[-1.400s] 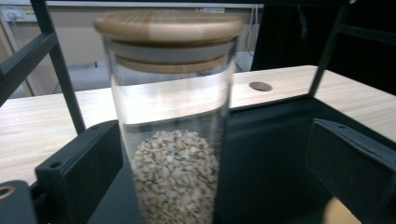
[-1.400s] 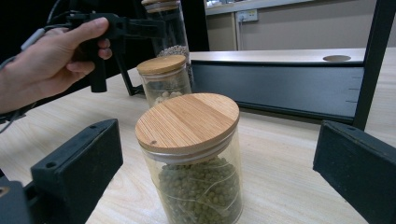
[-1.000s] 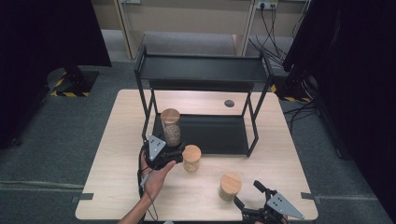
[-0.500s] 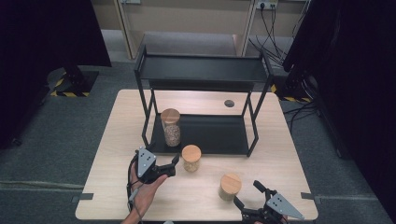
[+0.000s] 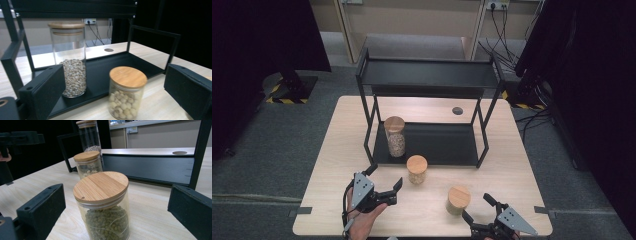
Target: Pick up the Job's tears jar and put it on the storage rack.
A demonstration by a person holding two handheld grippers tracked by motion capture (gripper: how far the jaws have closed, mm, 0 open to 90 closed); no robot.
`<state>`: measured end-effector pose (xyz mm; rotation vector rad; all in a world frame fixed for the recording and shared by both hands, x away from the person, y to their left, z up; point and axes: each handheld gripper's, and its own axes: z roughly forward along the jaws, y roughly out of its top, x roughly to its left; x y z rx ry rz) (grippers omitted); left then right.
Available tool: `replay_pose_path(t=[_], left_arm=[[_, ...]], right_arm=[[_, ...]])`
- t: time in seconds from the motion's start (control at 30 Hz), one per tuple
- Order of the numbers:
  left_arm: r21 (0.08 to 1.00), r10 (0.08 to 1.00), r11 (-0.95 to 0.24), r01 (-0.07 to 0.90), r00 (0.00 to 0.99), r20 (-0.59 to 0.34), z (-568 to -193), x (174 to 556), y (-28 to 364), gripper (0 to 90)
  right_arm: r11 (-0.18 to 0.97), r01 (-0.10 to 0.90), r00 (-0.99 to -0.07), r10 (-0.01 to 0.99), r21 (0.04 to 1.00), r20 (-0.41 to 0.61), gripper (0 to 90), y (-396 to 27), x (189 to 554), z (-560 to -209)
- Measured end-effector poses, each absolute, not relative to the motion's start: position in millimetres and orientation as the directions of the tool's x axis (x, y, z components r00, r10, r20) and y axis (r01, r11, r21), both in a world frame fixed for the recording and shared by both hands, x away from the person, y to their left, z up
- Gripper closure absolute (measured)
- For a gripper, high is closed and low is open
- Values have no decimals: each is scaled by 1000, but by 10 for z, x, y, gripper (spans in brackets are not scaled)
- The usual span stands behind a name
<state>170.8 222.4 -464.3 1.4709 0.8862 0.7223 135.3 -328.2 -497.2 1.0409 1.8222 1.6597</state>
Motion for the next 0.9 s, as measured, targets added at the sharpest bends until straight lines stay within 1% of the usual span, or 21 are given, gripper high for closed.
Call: replay_pose_path(t=[0.33,0.6,0.9], left_arm=[[993,840,19,115,537,-78,-4761,1564,2246,29],[994,838,6,105,541,-62,-4823,1467,2288,28],[996,839,22,92,540,-69,-4916,1400,2292,24]], right_arm=[[-17,224,-606,781,974,153,16,-3274,1355,-4974],[-21,224,-606,780,974,156,16,-3282,1359,-4978],[-21,218,-610,777,976,153,16,-3283,1363,-4980]])
